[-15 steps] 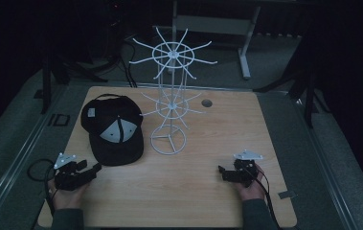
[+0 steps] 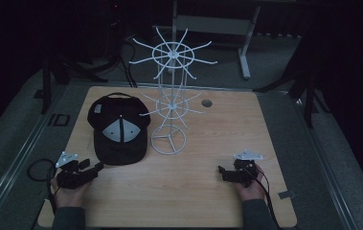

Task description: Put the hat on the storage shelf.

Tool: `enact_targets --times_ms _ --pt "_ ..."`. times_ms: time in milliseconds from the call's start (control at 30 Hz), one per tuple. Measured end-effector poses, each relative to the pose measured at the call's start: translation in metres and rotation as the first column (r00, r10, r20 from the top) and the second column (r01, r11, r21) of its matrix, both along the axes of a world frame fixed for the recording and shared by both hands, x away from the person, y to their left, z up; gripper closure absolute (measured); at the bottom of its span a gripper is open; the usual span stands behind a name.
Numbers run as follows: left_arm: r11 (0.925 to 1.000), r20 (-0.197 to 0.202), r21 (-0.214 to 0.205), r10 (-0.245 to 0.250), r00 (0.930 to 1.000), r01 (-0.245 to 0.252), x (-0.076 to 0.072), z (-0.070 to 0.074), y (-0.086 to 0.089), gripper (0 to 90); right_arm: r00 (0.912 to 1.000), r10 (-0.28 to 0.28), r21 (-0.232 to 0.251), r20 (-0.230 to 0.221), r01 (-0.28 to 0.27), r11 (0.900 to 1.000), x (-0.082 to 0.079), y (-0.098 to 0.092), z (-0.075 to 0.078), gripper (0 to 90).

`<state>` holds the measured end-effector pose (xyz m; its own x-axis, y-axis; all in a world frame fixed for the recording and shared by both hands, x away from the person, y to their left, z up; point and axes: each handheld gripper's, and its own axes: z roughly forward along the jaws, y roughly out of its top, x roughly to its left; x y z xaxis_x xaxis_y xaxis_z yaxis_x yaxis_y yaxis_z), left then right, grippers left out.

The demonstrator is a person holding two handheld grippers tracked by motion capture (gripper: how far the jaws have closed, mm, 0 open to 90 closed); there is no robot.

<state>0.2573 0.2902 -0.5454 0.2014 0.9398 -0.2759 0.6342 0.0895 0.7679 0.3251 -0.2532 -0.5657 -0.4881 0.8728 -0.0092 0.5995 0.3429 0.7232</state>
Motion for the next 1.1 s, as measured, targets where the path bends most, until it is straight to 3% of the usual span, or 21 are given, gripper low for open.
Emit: enact_targets --times_ms 333,700,900,1100 --pt "0.9994 -0.02 0.012 -0.033 0.9993 0.033 0.015 -0.006 -0.001 37.1 1.0 0.0 0.0 0.0 0.0 1.0 0.0 0.0 0.0 14.0" --pt "0.9986 0.005 0.018 -0.05 0.9987 0.05 0.014 -0.004 -0.003 41.4 1.0 0.0 -0.001 0.0 0.0 1.0 0.0 0.0 0.0 14.0" --pt "0.9975 -0.008 0.03 -0.064 0.998 0.064 0.015 -0.005 -0.005 43.4 1.0 0.0 -0.001 0.0 0.0 1.0 0.0 0.0 0.0 13.9" --pt "0.9984 -0.002 0.044 -0.034 0.9994 0.034 0.016 -0.005 -0.003 41.9 1.0 0.0 -0.001 0.0 0.0 1.0 0.0 0.0 0.0 13.9"
